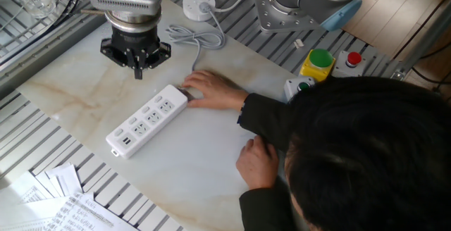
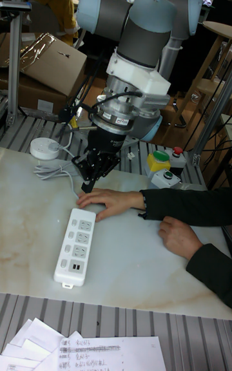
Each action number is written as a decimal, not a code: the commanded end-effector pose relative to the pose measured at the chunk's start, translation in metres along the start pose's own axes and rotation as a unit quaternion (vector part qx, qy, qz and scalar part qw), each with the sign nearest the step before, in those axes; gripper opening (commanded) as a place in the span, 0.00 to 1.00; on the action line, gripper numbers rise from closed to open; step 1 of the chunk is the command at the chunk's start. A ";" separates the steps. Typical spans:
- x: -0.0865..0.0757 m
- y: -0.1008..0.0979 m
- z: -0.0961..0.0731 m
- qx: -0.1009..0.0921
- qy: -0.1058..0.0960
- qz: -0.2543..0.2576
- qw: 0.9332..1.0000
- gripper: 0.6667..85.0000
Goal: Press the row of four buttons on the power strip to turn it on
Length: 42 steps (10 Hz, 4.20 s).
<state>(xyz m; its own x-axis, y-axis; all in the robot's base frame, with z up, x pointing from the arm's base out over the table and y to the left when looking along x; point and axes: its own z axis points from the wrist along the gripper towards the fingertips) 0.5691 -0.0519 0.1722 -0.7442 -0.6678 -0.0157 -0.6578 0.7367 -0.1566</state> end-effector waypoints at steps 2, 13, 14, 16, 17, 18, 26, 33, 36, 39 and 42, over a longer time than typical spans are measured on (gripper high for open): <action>0.002 0.005 0.058 -0.002 -0.012 -0.043 0.999 0.00; 0.050 0.009 0.091 -0.011 0.042 -0.103 0.994 0.00; 0.048 0.006 0.091 -0.005 0.039 -0.108 0.993 0.00; 0.046 0.009 0.096 -0.011 0.039 -0.110 0.993 0.00; 0.045 0.015 0.101 -0.021 0.036 -0.106 0.993 0.00; 0.041 0.032 0.105 -0.046 0.027 -0.084 0.995 0.00; 0.020 0.030 0.135 -0.026 0.010 -0.089 0.996 0.00; 0.026 0.040 0.144 -0.036 0.010 -0.083 0.996 0.00; 0.028 0.040 0.108 -0.035 0.033 -0.080 0.996 0.00; 0.027 0.037 0.102 -0.044 0.027 -0.083 0.995 0.00; 0.026 0.027 0.123 -0.030 0.023 -0.094 0.995 0.00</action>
<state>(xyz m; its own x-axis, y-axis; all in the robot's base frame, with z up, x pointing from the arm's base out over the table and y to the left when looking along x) 0.5405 -0.0593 0.0536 -0.6155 -0.7854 0.0658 -0.7877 0.6103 -0.0843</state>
